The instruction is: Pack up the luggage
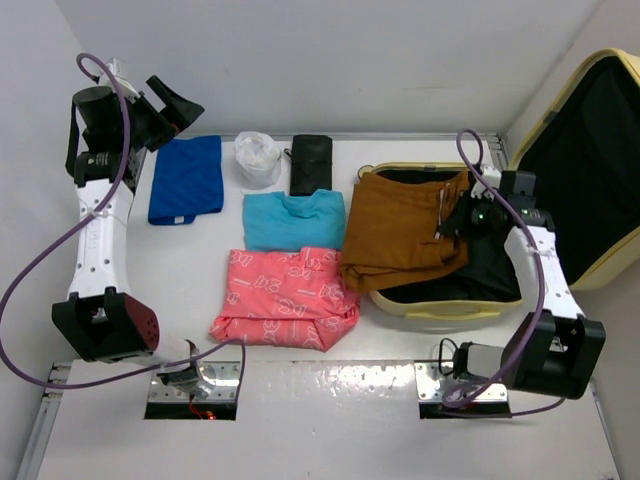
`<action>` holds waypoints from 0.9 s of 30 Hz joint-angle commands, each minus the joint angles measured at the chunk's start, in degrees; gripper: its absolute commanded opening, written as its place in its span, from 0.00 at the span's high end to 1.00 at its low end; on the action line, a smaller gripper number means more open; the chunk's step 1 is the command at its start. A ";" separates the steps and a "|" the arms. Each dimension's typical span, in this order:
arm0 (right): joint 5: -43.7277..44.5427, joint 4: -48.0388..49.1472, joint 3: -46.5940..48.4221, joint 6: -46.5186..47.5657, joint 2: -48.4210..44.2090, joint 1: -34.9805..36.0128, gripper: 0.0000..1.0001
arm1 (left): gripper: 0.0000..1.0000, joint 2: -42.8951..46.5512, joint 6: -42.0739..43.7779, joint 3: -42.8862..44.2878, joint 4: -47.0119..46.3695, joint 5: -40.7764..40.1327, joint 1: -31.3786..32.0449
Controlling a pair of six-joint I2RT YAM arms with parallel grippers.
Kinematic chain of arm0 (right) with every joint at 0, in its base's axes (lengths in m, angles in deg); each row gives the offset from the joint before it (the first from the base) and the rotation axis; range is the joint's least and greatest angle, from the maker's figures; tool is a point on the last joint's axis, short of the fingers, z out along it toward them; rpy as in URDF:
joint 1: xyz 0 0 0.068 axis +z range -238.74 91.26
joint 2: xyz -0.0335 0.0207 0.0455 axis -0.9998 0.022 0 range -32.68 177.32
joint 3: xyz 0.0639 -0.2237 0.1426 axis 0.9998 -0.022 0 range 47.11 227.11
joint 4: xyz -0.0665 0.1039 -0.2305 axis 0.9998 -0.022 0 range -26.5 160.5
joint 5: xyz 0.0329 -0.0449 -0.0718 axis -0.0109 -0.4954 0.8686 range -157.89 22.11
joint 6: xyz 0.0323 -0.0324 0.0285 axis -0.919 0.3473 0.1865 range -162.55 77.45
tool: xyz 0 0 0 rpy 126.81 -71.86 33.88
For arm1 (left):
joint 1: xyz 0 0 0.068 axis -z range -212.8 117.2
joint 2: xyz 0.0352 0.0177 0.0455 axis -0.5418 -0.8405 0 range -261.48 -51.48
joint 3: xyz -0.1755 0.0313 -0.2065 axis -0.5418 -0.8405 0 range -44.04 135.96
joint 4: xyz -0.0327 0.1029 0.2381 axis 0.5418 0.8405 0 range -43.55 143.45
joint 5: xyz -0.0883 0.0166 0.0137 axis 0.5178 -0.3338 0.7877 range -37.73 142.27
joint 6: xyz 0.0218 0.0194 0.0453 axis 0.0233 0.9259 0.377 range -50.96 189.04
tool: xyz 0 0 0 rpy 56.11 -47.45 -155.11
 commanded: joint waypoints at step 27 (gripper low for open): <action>4.14 13.00 -7.04 23.00 8.53 -15.22 0.22 | 0.00 -0.92 19.76 -10.90 0.07 -15.95 9.17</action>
